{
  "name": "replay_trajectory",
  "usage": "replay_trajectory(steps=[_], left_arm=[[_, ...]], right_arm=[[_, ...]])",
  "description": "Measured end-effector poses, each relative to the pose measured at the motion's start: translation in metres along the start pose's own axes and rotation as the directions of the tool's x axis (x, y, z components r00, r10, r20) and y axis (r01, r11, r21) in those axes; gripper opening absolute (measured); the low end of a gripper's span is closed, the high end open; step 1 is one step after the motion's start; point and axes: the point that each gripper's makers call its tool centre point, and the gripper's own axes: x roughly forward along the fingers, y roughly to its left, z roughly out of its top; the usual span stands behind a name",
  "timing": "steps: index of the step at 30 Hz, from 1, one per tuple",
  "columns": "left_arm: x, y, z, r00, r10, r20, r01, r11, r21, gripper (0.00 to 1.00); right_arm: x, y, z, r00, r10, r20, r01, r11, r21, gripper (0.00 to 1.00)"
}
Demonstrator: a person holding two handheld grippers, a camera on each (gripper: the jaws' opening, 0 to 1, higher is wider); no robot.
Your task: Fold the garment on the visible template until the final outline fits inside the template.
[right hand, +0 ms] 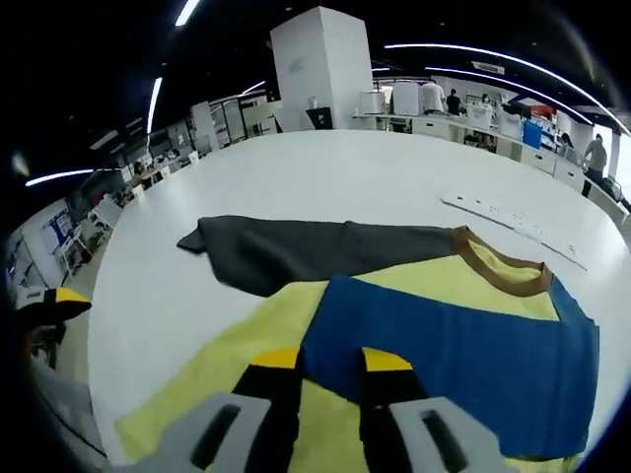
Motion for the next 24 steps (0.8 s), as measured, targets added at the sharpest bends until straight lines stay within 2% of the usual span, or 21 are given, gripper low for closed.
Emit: replay_trajectory(steps=[4,9,16,24], left_arm=[[-0.001,0.001,0.001,1.0,0.008,0.0,-0.008,1.0,0.011,0.99],[-0.001,0.001,0.001,1.0,0.008,-0.001,-0.008,1.0,0.016,0.99],[-0.002,-0.001,0.004,1.0,0.013,0.002,-0.013,1.0,0.02,0.99],[-0.002,-0.001,0.005,1.0,0.015,0.003,-0.015,1.0,0.028,0.99]], right_arm=[[-0.009,-0.015,0.004,0.999,-0.038,0.014,0.038,0.999,-0.015,0.42],[-0.018,-0.034,0.002,0.998,-0.062,0.021,0.06,0.997,0.058,0.53],[-0.041,-0.073,-0.008,0.99,-0.138,0.021,0.135,0.985,0.103,0.56],[-0.068,-0.122,-0.023,0.976,-0.216,0.007,0.213,0.968,0.136,0.56]])
